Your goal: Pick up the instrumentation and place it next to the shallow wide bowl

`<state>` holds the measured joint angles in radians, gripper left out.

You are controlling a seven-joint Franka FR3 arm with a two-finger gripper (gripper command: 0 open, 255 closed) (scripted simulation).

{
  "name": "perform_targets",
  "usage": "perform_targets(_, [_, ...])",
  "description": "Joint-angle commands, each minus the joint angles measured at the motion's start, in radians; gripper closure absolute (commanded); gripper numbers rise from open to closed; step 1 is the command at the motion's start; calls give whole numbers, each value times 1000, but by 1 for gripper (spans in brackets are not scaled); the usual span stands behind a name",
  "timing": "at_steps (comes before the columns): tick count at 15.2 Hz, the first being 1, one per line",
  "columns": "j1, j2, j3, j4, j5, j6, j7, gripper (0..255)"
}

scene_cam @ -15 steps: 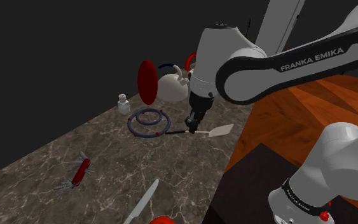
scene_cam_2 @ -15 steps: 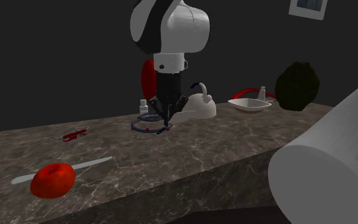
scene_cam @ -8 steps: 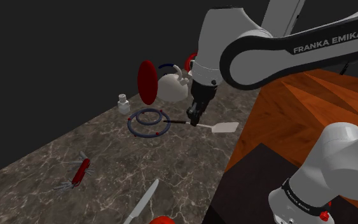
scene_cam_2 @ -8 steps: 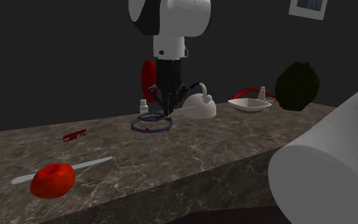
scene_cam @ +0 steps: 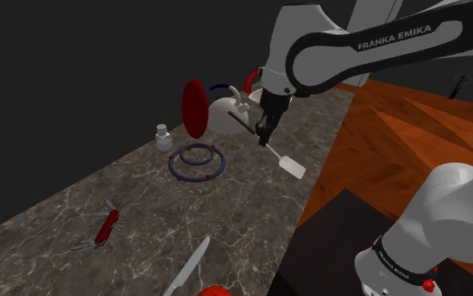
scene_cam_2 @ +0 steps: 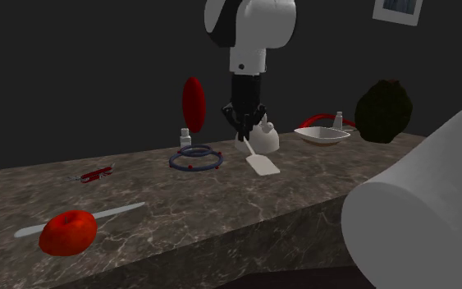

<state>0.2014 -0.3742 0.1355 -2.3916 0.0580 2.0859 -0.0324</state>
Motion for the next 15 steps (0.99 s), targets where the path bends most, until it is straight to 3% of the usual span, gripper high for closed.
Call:
perform_targets(1, [-22, 28, -34, 21, -13, 6, -48, 255])
perform_targets(15, [-152, 300, -228, 304, -38, -10, -356, 255])
